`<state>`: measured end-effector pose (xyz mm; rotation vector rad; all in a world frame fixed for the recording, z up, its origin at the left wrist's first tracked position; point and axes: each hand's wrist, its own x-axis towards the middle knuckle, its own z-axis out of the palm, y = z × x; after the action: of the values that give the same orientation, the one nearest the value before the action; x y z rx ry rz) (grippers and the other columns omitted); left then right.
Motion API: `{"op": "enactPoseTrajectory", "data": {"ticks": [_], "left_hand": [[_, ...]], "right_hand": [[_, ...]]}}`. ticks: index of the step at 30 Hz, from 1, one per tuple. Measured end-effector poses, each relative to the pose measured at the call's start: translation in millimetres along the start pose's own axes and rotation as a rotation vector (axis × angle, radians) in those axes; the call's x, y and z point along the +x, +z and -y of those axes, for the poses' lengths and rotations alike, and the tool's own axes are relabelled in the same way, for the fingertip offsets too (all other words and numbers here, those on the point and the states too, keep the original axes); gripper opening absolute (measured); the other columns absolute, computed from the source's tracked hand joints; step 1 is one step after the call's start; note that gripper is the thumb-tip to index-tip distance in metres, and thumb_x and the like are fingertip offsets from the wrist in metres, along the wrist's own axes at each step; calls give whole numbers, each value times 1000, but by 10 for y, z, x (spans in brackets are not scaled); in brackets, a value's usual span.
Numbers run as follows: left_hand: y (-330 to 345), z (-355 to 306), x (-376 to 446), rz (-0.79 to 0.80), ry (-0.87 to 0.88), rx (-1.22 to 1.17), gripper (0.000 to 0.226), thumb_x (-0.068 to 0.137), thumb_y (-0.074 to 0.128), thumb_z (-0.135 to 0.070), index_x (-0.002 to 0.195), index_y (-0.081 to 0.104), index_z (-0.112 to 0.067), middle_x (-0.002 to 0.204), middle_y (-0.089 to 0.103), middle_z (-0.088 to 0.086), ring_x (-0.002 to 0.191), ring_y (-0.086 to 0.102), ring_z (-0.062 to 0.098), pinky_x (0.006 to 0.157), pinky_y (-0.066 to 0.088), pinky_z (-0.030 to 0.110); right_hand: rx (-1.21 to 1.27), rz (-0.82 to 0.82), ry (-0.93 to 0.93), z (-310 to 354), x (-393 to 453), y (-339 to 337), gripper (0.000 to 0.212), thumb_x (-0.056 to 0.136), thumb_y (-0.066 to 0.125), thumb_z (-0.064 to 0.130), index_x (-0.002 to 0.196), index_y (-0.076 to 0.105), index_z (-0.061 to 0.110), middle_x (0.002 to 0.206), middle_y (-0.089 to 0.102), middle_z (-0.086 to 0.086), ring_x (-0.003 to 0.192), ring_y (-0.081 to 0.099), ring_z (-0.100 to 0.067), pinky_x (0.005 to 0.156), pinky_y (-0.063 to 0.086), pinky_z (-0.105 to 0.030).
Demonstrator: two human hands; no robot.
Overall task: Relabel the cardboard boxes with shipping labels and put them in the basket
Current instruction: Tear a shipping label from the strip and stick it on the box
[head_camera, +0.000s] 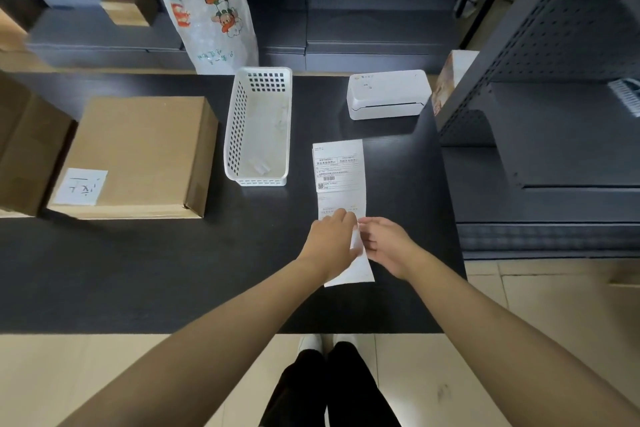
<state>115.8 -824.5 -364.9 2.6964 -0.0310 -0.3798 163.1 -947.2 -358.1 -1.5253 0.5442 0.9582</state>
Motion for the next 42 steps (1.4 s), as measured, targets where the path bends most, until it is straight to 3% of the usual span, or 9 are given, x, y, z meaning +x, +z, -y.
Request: {"op": "enactPoseTrajectory", "data": {"ticks": [3, 9, 13, 16, 21, 25, 30, 38, 42], "left_hand": [[-16, -25, 21, -13, -12, 11, 39, 89, 62, -39, 120, 50, -18, 118, 55, 0, 95, 59, 18, 88, 48, 33], [-46, -57, 10, -3, -13, -38, 30, 92, 59, -32, 115, 50, -17, 114, 55, 1, 82, 57, 16, 80, 50, 29], [-52, -53, 3, 98, -65, -195, 48, 88, 65, -34, 131, 45, -21, 130, 50, -2, 104, 59, 18, 92, 48, 29], [-51, -59, 0, 143, -77, -247, 35, 96, 51, -33, 129, 53, -22, 131, 51, -3, 110, 58, 17, 96, 48, 29], [-45, -57, 10, -49, -53, -112, 21, 98, 50, -31, 111, 64, -22, 110, 61, -4, 93, 61, 15, 82, 50, 27], [-4, -58, 16, -144, 87, 129, 15, 97, 52, -18, 106, 63, -15, 101, 60, 1, 88, 57, 19, 70, 41, 25], [-31, -45, -7, -130, 121, 195, 23, 96, 45, -12, 109, 63, -14, 104, 61, 3, 84, 58, 23, 67, 40, 30], [-50, -47, -75, -98, 122, 175, 22, 95, 47, -12, 108, 65, -15, 104, 62, 2, 79, 60, 24, 61, 38, 28], [-37, -24, -101, -94, 116, 155, 22, 97, 46, -16, 108, 65, -15, 105, 61, 0, 81, 60, 23, 67, 49, 33]], "right_hand": [[-45, -8, -18, 4, 50, 1, 13, 93, 59, 18, 105, 58, 16, 105, 66, -7, 98, 64, -19, 70, 50, -25], [-90, -48, -26, 31, 158, -47, 21, 94, 54, 5, 113, 53, 15, 104, 64, -8, 90, 65, -18, 63, 53, -25], [-181, -18, -13, 83, 145, -101, 15, 94, 57, 8, 105, 52, 17, 96, 66, -6, 80, 68, -15, 52, 53, -21], [-238, -5, -18, 104, 145, -159, 19, 95, 53, 6, 111, 48, 15, 98, 66, -9, 81, 68, -16, 54, 53, -21], [-171, 45, 15, 111, 128, -159, 22, 93, 54, 4, 112, 47, 13, 98, 67, -9, 83, 68, -16, 54, 53, -21], [-92, 26, 2, 143, 140, -106, 12, 93, 52, 2, 91, 52, 13, 93, 66, -10, 81, 66, -17, 56, 52, -23], [-63, 48, 18, 161, 175, -92, 13, 93, 50, 2, 94, 62, 8, 99, 70, -13, 89, 69, -23, 71, 56, -30], [-127, 29, 21, 165, 165, -49, 21, 88, 46, -3, 78, 61, 8, 90, 71, -10, 73, 68, -20, 53, 53, -24], [-153, 30, 19, 146, 147, -40, 23, 88, 47, -3, 75, 61, 9, 84, 70, -8, 71, 68, -18, 52, 53, -24]]}}
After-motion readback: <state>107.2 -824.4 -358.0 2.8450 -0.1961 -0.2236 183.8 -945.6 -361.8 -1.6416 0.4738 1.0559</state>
